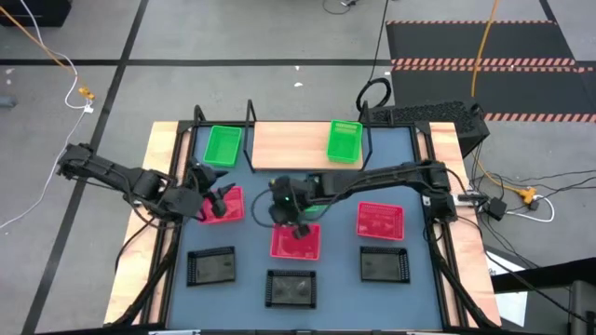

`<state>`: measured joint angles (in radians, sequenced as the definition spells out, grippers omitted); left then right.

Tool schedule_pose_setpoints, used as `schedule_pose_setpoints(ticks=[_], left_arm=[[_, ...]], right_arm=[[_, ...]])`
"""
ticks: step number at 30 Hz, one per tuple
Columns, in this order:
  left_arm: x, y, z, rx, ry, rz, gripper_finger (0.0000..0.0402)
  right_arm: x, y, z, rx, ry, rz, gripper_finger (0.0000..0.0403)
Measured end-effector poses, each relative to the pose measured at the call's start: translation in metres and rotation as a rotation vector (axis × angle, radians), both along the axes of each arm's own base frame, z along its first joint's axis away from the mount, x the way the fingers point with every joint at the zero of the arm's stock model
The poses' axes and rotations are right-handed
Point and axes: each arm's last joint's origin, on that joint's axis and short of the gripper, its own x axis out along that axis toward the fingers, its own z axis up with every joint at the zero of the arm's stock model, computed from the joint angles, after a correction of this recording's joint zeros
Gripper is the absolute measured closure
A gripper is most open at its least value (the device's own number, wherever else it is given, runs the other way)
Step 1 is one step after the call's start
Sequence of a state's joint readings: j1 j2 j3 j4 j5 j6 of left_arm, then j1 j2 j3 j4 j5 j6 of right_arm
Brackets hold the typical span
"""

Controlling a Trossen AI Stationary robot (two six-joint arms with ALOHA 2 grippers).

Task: Stack baskets on shelf by color
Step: Put the right red bin on the shelf

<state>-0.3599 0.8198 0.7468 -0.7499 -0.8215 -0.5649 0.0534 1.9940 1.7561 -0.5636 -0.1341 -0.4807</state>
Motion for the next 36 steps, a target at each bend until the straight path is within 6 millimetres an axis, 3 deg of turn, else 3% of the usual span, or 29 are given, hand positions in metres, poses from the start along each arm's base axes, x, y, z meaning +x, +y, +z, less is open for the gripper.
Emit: schedule_pose_setpoints(ticks=[4,7,11,18,24,29,36], left_arm=[[0.009,-0.003,-0.007,0.017,0.041,0.0,0.0199],[0.015,-0.006,-0.012,0.008,0.061,0.008,0.0199],[0.022,-0.009,-0.019,0.019,0.105,-0.002,0.0199],[0.041,-0.006,-0.023,0.069,0.103,0.012,0.0199],[0.055,-0.001,-0.027,0.115,0.119,0.009,0.0199],[0.062,0.006,-0.03,0.148,0.155,0.013,0.0199],[0.064,0.017,-0.031,0.16,0.182,0.043,0.0199]], right_arm=[[-0.029,0.005,-0.005,-0.03,0.122,0.036,0.0259],[-0.062,0.007,-0.016,-0.018,0.299,-0.054,0.0259],[-0.097,0.015,-0.016,0.061,0.371,-0.326,0.0259],[-0.151,0.013,-0.014,0.394,0.423,-0.933,0.0259],[-0.189,0.003,-0.029,0.485,0.467,-1.243,0.0259],[-0.205,-0.006,-0.051,0.529,0.487,-1.393,0.0259],[-0.203,-0.006,-0.069,0.618,0.428,-1.414,0.0259]])
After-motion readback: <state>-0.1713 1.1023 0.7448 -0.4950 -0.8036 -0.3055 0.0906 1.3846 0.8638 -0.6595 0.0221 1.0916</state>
